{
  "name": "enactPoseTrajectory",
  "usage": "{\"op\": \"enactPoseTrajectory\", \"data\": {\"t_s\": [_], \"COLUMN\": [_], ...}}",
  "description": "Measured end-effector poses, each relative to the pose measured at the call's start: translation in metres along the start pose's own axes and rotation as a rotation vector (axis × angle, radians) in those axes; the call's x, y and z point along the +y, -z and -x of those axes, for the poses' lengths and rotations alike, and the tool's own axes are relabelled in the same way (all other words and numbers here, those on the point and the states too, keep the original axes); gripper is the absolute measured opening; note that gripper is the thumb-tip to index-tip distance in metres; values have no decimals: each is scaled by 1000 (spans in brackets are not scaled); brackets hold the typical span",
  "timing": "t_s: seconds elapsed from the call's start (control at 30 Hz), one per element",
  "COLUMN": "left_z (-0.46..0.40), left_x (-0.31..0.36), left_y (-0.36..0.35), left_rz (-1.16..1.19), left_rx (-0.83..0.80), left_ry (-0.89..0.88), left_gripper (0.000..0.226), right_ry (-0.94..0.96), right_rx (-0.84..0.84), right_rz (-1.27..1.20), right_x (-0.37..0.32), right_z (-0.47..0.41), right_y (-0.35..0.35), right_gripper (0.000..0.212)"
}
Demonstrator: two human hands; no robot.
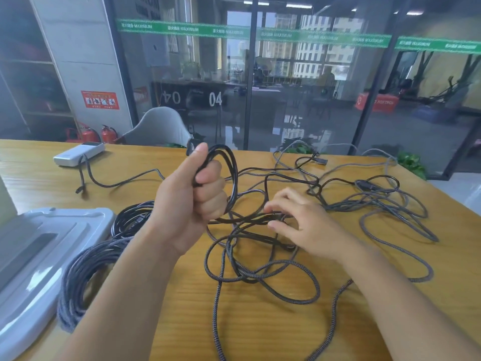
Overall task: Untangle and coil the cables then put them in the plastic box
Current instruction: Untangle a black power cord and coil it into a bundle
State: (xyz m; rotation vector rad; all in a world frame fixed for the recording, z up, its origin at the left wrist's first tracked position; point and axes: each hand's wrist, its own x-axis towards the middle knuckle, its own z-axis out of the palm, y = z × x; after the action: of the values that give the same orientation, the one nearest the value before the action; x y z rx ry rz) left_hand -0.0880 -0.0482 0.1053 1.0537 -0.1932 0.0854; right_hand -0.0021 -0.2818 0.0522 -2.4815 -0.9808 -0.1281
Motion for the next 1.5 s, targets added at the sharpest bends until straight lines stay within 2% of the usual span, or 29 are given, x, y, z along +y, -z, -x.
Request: {"op": "enactPoseTrajectory", "data": {"t_s": [0.13,0.2,0.27,0.33,0.4,0.5,0.63,0.83,0.93,1.0,1.13,1.3,1.5], "left_z": [1,1,2,3,3,2,2,2,-1,-3,-7,-8,-9], "left_x": [0,-2,0,2,4,2,-4,-19,-30,-37,-50,-52,-57], "left_y": [-2,-3,-3,-2,-1,1,1,-11,-17,-19,-21,-19,-19], "left_rz": [-13,-18,-6,13,12,-29,-153,-523,-718,-770,-761,-693,-740], "left_rx": [-22,-43,-62,-83,-119,-238,-365,-410,-367,-325,-173,-46,51], "left_ry": [15,28,35,39,51,127,209,172,138,124,78,-26,-113], "left_gripper": [54,53,52,52,51,49,48,52,54,55,56,70,66], "right_ry": [196,219,178,100,7,-99,-116,27,43,5,-20,13,-62], "right_rx": [81,44,-51,-141,-139,2,118,675,791,762,582,428,231], "right_rz": [-41,-59,-35,43,72,24,-65,-25,-136,-297,-503,-546,-837], "right_x": [-31,-37,-29,-11,9,30,30,0,-24,-37,-50,-58,-50], "right_z": [-4,-8,-10,-8,-6,-3,0,-3,-7,-6,-1,1,5], "right_y": [-11,-15,-12,-5,6,24,30,20,9,5,3,4,20], "right_gripper": [43,33,28,43,56,55,41,39,37,33,30,24,41]}}
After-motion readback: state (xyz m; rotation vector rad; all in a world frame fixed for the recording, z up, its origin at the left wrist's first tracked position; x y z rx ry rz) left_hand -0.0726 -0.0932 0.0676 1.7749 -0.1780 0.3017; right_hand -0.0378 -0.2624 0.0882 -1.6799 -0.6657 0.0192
